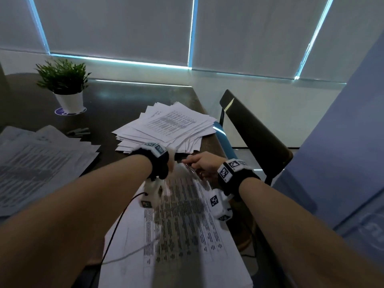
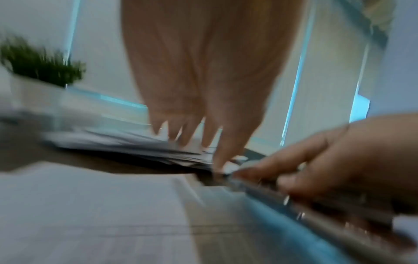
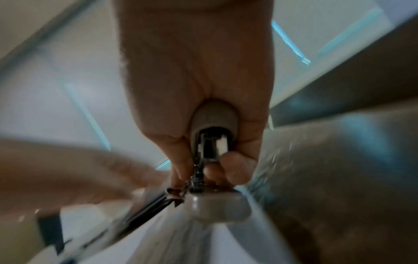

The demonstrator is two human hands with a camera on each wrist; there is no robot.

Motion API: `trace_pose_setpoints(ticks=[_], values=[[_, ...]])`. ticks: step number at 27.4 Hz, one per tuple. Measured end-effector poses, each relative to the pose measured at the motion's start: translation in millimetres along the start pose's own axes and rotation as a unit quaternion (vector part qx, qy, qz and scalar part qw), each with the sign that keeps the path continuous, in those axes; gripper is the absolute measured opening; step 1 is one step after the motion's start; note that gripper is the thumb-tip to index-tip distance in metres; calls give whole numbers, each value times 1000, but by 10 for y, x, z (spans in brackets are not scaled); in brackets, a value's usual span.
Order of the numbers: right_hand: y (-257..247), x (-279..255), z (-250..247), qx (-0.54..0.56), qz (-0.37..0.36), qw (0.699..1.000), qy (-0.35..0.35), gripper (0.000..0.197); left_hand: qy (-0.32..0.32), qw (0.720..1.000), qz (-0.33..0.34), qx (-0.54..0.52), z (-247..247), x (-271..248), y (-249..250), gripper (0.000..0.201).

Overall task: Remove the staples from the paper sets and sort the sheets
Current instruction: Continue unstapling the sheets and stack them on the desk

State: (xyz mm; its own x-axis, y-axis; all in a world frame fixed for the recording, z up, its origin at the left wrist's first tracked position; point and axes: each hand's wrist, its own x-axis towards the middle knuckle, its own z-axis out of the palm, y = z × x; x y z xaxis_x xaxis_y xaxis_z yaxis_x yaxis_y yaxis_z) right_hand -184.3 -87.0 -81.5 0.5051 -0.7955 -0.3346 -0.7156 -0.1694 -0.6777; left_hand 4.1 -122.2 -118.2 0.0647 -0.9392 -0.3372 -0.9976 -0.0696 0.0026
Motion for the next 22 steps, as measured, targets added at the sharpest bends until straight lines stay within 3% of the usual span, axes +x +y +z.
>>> trace_pose_setpoints(ticks=[1,3,7,10,15,19,22], values=[[28,-67,-67,-44,2,999,2,45,29,998,32,-55,-174,-168,177,61],[84,-230,-203,-136,8,991,14,43,10,989,69,-130,-419,-460,587,26],[222,-518,-416,-165,26,985,34,52,-36,976,102,-190,-289,-364,1026,18],[300,-672,-514,-194,35,980,36,59,-75,940,119,-312,-172,-275,1212,4],[421,-841,-640,-208,48,976,42,56,-90,942,152,-284,-199,-280,1497,22],[527,-819,-707,-175,63,981,46,49,-134,923,169,-319,-172,-226,1526,36],[550,-807,-732,-184,59,980,39,50,-100,938,173,-282,-147,-224,1565,18]])
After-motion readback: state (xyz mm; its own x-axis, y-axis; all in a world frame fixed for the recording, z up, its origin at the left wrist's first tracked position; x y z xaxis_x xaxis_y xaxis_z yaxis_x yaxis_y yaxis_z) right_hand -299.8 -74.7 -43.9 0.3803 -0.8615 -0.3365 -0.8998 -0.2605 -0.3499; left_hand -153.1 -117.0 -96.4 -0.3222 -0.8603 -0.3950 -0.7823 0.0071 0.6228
